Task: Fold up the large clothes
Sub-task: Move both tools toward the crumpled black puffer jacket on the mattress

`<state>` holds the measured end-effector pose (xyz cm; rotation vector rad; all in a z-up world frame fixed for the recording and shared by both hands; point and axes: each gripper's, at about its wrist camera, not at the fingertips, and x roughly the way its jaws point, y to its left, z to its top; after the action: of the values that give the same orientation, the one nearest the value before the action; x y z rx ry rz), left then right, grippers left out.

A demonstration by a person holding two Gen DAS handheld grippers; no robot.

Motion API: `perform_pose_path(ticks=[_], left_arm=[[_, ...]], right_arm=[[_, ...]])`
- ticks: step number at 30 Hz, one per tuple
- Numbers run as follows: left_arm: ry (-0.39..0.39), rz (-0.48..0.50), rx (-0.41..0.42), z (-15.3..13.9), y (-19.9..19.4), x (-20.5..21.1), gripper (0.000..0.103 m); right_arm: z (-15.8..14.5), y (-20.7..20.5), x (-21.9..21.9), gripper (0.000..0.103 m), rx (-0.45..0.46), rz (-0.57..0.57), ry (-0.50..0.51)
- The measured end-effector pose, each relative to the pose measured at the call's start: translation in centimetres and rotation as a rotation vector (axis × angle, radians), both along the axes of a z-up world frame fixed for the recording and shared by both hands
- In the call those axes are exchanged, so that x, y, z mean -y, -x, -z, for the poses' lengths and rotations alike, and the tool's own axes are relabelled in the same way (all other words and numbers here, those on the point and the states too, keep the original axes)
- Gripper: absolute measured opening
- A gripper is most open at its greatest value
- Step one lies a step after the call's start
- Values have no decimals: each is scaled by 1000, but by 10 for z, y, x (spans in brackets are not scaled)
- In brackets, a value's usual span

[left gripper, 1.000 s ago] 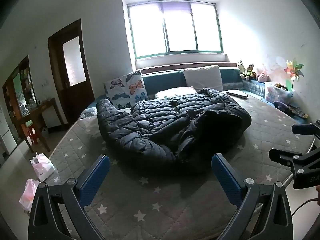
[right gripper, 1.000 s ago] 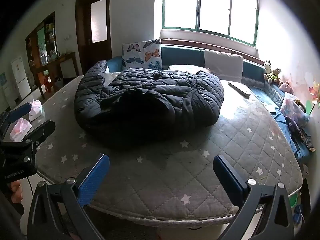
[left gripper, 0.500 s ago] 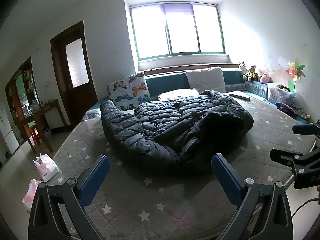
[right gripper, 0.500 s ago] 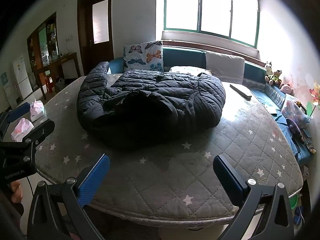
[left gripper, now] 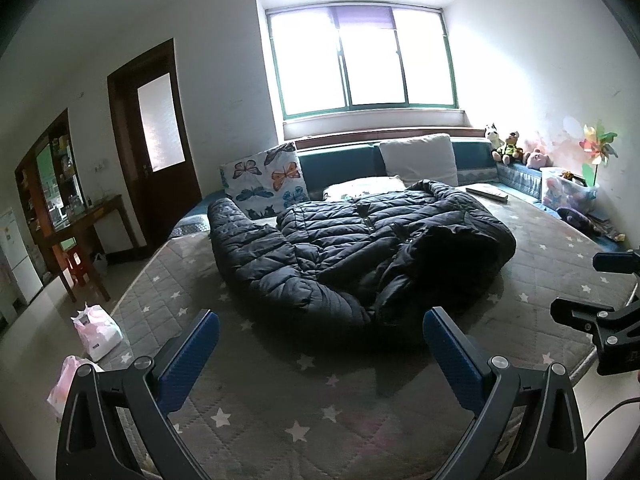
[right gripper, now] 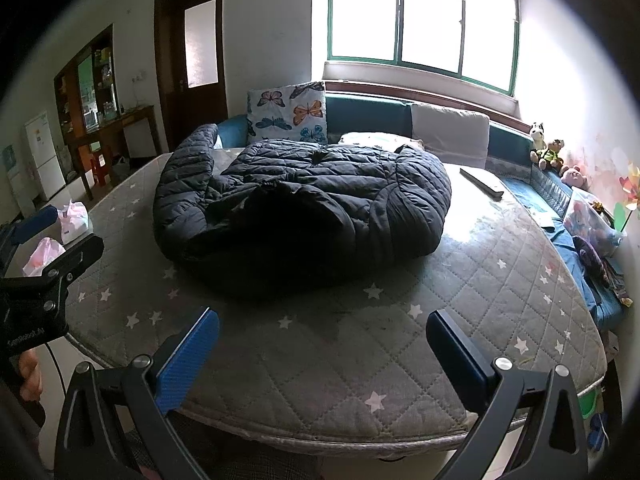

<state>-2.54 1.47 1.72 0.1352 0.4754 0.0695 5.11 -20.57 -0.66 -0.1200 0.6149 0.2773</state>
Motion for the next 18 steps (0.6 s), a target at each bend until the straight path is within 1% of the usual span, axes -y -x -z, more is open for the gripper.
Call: perform_pose_path(ticks=[18], left_arm=[[11, -22, -29, 3, -14, -7, 103]], right_arm=[[3, -12, -2, 103, -19, -17, 5]])
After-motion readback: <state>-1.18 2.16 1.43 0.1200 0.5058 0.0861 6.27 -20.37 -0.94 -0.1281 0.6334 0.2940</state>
